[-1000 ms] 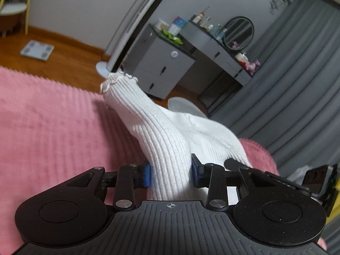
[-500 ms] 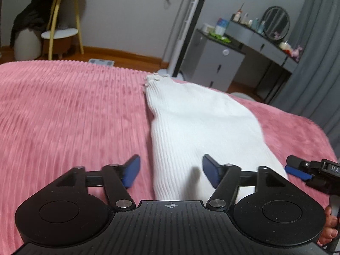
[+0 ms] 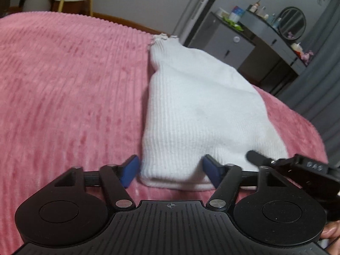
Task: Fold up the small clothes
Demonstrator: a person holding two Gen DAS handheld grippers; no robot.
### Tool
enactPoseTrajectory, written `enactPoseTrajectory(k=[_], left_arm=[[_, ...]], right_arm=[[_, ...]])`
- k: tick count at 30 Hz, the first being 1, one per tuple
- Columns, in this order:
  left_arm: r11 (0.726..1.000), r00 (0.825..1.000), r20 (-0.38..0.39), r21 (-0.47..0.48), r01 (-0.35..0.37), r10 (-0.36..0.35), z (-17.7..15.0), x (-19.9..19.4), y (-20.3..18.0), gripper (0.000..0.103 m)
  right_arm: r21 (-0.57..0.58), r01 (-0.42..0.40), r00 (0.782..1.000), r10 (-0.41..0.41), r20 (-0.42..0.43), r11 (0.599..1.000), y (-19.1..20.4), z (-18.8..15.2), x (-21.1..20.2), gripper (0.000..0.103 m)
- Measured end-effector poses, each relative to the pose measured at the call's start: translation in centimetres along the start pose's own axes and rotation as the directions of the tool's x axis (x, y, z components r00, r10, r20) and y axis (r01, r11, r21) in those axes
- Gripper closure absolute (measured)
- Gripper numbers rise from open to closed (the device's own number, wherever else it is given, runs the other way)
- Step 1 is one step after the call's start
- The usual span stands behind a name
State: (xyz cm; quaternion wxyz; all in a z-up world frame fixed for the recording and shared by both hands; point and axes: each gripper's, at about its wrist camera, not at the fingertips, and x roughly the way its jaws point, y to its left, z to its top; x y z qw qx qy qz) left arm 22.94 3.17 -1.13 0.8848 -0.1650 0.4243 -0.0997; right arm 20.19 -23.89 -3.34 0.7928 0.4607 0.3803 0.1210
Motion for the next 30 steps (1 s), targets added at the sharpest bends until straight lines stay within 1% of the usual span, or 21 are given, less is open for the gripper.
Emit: enactPoseTrajectory(k=[2,3,5,7,9,10,11,12,15,16,17,18,19,21,22,23,25,26,27,29,30], left_arm=[[0.999,1.0,0.009,0.033,-0.012,0.011,-0.1,-0.4,-0.2,0.049],[0.999,1.0,0.008,0.034,-0.008,0.007,-0.2,-0.7,-0.2,0.05],[0.999,1.0,0.005,0.046,-0.009,0.009,-0.8,-1.1,-0.4,0.049],[0.993,0.997,-0.005,0.083,-0.079,0.079,-1.3,-1.0,-0.7,0.043],[0.988,0.993,0.015,0.092,-0.122,0.121,-1.4,-1.7,-0.9,0.037],[0.986,0.991,0.036,0.097,-0.133,0.13,-1.3,-2.3,-1.1,0.037],[0.983,0.988,0.062,0.105,-0.148,0.142,-1.1,-2.9,-1.4,0.035],[0.982,0.985,0.089,0.112,-0.155,0.145,-0.9,-3.4,-1.7,0.033],[0.981,0.979,0.155,0.12,-0.153,0.134,0.1,-3.9,-2.9,0.025],[0.981,0.98,0.151,0.124,-0.148,0.129,0.4,-3.4,-3.3,0.025],[0.982,0.983,0.137,0.131,-0.139,0.121,0.8,-2.6,-3.7,0.026],[0.981,0.985,0.127,0.137,-0.137,0.12,0.9,-1.8,-4.0,0.026],[0.978,0.983,0.117,0.144,-0.154,0.138,0.9,-1.0,-4.1,0.027],[0.962,0.977,0.074,0.174,-0.208,0.198,0.9,0.8,-4.3,0.026],[0.961,0.976,0.07,0.175,-0.215,0.206,0.7,1.0,-4.0,0.026],[0.963,0.978,0.072,0.171,-0.207,0.197,0.5,1.1,-3.7,0.026],[0.96,0.978,0.07,0.187,-0.209,0.199,0.1,1.3,-3.2,0.025],[0.958,0.977,0.076,0.197,-0.21,0.198,-0.2,1.5,-3.1,0.023],[0.955,0.976,0.082,0.204,-0.216,0.203,-0.4,1.7,-2.9,0.019],[0.956,0.973,0.088,0.19,-0.224,0.211,-0.5,1.9,-2.5,0.016],[0.959,0.975,0.086,0.178,-0.219,0.207,-0.6,1.7,-2.5,0.015]], right_arm=[[-0.125,0.08,0.995,-0.072,0.064,0.989,2.0,-0.3,-0.8,0.084],[-0.205,0.122,0.989,-0.1,0.113,0.971,3.2,-0.7,-1.5,0.085],[-0.285,0.183,0.975,-0.136,0.177,0.941,4.2,-1.3,-2.8,0.085],[-0.377,0.259,0.962,-0.201,0.186,0.889,4.3,-1.8,-2.6,0.083],[-0.428,0.326,0.945,-0.293,0.144,0.843,3.8,-2.0,-1.5,0.066],[-0.41,0.322,0.947,-0.284,0.153,0.853,3.7,-1.9,-2.2,0.063],[-0.389,0.315,0.948,-0.267,0.173,0.866,3.8,-1.6,-3.1,0.056],[-0.388,0.322,0.943,-0.255,0.215,0.864,4.5,-1.5,-4.0,0.055],[-0.466,0.402,0.899,-0.241,0.367,0.788,6.8,-1.8,-6.0,0.056],[-0.493,0.416,0.891,-0.234,0.39,0.764,7.5,-1.8,-5.9,0.056],[-0.52,0.421,0.892,-0.236,0.386,0.743,8.2,-1.9,-5.3,0.068],[-0.553,0.419,0.897,-0.234,0.374,0.72,8.8,-2.3,-4.6,0.085],[-0.588,0.414,0.902,-0.227,0.368,0.694,9.4,-2.7,-3.7,0.091],[-0.661,0.423,0.902,-0.215,0.376,0.62,10.2,-3.9,-2.2,0.093],[-0.679,0.442,0.894,-0.226,0.387,0.586,10.3,-4.2,-1.5,0.093],[-0.681,0.447,0.893,-0.249,0.374,0.58,9.9,-4.4,-1.1,0.094],[-0.663,0.415,0.91,-0.288,0.3,0.622,8.4,-4.6,-0.1,0.096],[-0.674,0.409,0.912,-0.302,0.277,0.616,7.7,-5.0,0.5,0.097],[-0.699,0.41,0.911,-0.305,0.279,0.585,7.2,-5.7,0.9,0.098],[-0.75,0.426,0.902,-0.297,0.312,0.506,7.0,-7.1,0.8,0.098],[-0.758,0.428,0.901,-0.295,0.317,0.492,6.9,-7.4,0.6,0.098]])
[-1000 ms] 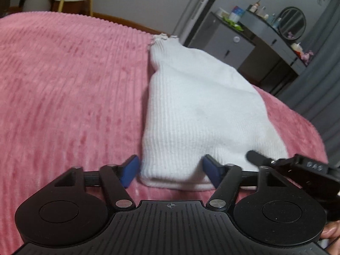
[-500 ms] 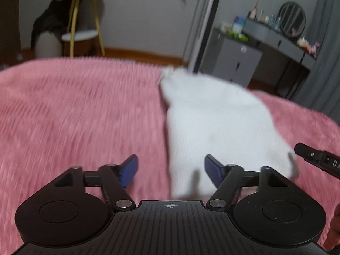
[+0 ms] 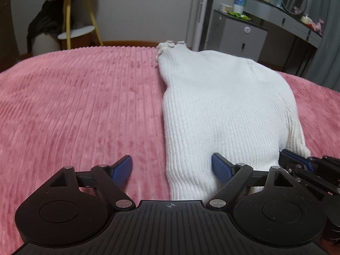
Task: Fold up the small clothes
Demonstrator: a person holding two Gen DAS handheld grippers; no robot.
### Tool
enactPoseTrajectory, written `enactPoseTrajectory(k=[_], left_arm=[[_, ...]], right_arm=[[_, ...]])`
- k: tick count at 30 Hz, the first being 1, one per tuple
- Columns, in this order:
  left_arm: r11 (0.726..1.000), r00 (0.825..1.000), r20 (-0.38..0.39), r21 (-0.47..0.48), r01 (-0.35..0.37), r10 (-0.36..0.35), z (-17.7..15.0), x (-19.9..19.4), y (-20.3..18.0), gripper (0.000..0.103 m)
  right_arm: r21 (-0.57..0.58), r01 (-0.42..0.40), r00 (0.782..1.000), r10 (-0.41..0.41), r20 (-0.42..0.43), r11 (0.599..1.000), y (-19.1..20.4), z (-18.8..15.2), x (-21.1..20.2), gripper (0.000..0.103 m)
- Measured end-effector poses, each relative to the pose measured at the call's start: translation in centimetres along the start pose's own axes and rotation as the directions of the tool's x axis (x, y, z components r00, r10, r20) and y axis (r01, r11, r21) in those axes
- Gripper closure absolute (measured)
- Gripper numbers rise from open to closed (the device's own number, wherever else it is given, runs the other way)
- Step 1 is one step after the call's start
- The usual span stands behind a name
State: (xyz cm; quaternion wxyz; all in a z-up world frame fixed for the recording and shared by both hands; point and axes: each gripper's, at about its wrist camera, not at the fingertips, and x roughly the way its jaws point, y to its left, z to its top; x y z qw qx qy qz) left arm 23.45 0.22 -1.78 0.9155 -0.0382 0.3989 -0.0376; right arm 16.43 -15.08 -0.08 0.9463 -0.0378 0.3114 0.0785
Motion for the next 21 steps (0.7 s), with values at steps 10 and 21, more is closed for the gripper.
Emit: enactPoseTrajectory(k=[10,21], left_arm=[[0.995,0.985,-0.138,0.029,-0.1,0.103,-2.5,-5.3,-0.6,0.008],[0.986,0.974,-0.158,0.068,-0.151,0.16,-3.8,-11.8,-2.2,0.003]], right_arm=[[0.03,0.078,0.994,-0.075,-0.078,0.997,-0.9,1.2,-3.3,0.096],[0.011,0.078,0.986,-0.075,-0.148,0.997,1.2,1.9,-11.9,0.004]])
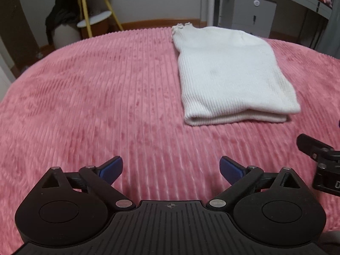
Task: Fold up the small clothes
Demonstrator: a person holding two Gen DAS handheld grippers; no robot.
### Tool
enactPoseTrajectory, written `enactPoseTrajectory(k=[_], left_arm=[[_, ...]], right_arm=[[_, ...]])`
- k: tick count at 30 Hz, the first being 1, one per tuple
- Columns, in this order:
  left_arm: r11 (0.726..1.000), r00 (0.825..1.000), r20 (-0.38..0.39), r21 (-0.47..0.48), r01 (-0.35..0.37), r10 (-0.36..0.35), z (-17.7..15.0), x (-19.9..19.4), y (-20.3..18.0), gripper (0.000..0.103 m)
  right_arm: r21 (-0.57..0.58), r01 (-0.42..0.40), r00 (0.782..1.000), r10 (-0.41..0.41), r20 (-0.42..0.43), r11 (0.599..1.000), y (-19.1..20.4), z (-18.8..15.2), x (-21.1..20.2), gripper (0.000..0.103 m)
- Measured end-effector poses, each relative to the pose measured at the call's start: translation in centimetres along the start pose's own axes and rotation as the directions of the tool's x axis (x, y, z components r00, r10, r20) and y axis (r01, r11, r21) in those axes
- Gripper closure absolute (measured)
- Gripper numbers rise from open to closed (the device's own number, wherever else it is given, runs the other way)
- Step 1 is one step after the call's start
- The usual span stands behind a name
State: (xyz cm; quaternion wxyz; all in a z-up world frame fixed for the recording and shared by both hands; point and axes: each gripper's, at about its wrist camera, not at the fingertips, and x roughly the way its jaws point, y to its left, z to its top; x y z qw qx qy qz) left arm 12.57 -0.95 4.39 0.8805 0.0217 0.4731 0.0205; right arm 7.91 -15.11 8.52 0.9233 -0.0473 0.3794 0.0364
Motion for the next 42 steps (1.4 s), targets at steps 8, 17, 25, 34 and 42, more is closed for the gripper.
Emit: enactPoseTrajectory(k=[8,17,25,34,42], left_arm=[[0.998,0.999,0.03,-0.056,-0.01,0.012,0.5,-3.3,0.6,0.001],[1.0,1.0,-0.001,-0.023,-0.021,0.021,0.8,-3.9,0.4,0.001],[1.0,1.0,0.004,-0.003,-0.028,0.028,1.1,-4.3,0.1,0.001],[1.0,1.0,0.019,0.016,-0.016,0.015,1.3,-4.9,-0.4,0.001],[1.0,1.0,0.029,0.006,-0.004,0.004,1.5,-5.3,-0.3,0.001]], right_arm=[[0.068,0.102,0.994,-0.099,-0.039,0.992,-1.4,1.2,-4.0,0.004],[0.153,0.04,0.981,-0.01,-0.193,0.987,-1.8,2.3,-3.0,0.004],[0.111,0.052,0.982,-0.031,-0.185,0.992,-1.1,3.4,-3.7,0.004],[0.106,0.062,0.985,-0.044,-0.168,0.992,-1.3,4.0,-4.4,0.004],[0.119,0.06,0.985,-0.04,-0.166,0.991,-1.6,3.9,-4.6,0.004]])
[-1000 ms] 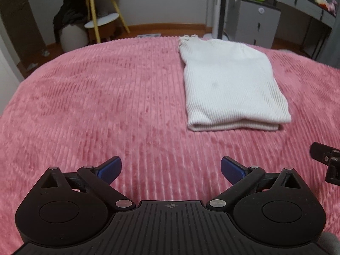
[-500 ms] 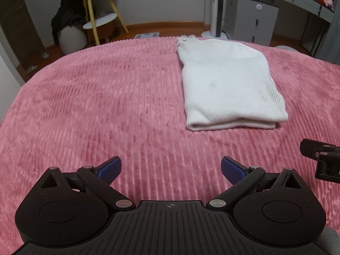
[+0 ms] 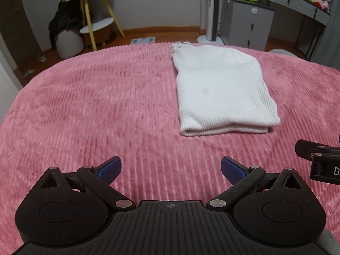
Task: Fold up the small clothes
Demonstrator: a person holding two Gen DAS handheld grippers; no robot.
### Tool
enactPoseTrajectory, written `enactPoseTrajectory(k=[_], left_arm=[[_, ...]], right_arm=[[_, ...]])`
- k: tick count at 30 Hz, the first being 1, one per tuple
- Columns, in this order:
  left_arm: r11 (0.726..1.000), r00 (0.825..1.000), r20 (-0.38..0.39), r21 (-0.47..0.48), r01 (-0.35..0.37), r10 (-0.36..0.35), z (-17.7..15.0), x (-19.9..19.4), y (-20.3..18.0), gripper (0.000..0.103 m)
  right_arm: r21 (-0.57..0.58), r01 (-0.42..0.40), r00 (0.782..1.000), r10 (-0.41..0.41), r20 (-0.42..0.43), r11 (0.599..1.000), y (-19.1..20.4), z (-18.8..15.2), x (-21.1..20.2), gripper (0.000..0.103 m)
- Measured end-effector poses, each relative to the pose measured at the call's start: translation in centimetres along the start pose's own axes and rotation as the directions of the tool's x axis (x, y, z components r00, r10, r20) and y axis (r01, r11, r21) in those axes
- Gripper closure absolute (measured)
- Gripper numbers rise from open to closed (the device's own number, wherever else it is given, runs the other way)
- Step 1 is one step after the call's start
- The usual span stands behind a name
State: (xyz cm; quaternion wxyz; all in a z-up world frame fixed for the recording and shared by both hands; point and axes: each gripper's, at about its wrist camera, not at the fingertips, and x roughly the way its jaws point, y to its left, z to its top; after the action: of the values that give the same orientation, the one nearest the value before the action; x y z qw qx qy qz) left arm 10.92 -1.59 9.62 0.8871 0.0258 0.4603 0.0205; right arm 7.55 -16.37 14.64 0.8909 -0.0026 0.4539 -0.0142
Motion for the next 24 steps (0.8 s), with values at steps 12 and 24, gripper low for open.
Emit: enactPoseTrajectory(k=[12,24], left_arm=[[1.0,1.0,0.006,0.001,0.007,-0.007,0.21,-0.26,-0.16,0.001],[1.0,1.0,0.015,0.002,0.015,-0.015,0.34,-0.6,-0.36,0.001]], right_arm=[[0.004,-0.011,1.0,0.011,0.009,1.0,0.05,0.25,-0.44,0.004],[0.012,-0.016,1.0,0.016,0.011,1.0,-0.05,0.24,-0.65,0.004]])
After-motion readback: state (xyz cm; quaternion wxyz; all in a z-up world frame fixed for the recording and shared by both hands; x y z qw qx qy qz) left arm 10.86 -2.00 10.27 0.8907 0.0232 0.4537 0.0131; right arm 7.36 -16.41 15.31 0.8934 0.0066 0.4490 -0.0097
